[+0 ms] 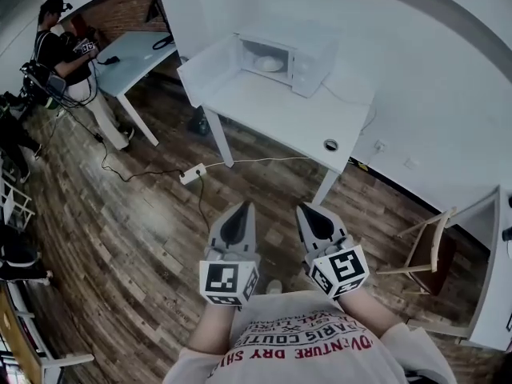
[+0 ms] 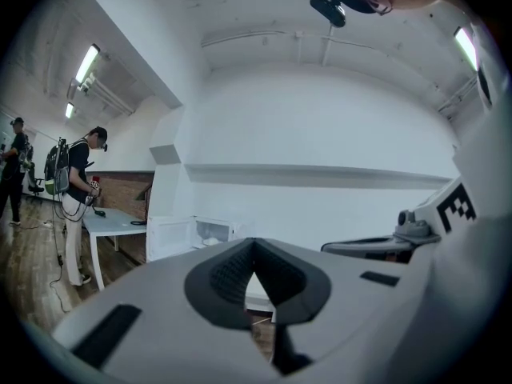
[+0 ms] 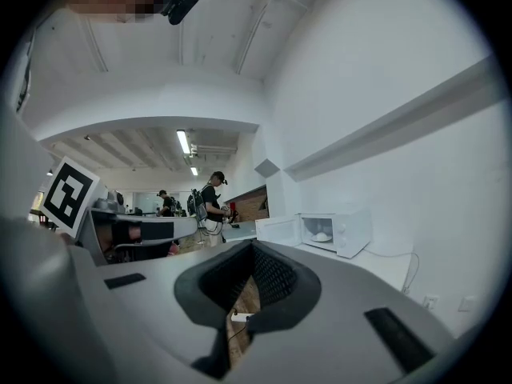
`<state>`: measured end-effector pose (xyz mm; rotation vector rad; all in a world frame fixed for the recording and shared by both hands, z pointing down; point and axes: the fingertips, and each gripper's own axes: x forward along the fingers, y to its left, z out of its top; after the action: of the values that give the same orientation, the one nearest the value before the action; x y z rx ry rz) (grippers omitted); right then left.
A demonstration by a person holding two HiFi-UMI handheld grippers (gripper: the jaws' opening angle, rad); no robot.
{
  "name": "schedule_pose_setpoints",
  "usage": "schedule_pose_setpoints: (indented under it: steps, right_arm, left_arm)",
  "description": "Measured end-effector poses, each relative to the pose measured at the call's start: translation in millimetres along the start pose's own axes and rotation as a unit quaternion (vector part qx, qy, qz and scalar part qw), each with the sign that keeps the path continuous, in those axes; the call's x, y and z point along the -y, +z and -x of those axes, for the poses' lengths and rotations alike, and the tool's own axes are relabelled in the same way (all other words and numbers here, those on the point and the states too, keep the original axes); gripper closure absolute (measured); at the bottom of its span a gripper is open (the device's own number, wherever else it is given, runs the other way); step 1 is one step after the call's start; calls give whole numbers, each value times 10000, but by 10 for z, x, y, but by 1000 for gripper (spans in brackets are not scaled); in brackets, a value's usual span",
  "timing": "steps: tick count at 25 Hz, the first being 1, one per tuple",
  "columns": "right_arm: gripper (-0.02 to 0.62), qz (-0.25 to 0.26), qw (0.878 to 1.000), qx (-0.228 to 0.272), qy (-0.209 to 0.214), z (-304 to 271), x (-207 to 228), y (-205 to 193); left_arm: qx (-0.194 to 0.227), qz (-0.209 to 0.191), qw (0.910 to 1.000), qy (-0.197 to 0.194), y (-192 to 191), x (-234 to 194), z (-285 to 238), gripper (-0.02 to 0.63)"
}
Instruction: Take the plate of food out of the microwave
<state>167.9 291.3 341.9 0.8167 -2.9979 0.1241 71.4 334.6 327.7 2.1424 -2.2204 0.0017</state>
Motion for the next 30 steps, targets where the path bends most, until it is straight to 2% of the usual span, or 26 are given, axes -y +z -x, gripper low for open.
schedule_pose_setpoints:
  steps: [7, 13, 18, 25, 30]
  right_arm:
    - [591, -136, 9997, -171, -103, -738, 262, -45]
    - [591, -121, 9995, -307, 25, -1381, 550, -115]
    - [591, -157, 9988, -400, 215, -1978, 855, -196]
    - [591, -100, 9986, -375, 354, -2893, 1588, -31]
    - [591, -34, 9994, -276, 221, -3514, 2226, 132]
  left_arm:
    - [-147, 243, 9996, 26, -68, -565, -556, 600]
    - [-280, 406, 9986, 188, -227, -925, -1049, 600]
    - [-320, 384, 9981, 363, -293, -1230, -1593, 600]
    - [-322, 200, 9985, 387, -161, -1604, -2741, 600]
    - [-313, 153, 9990, 291, -65, -1862, -3582, 600]
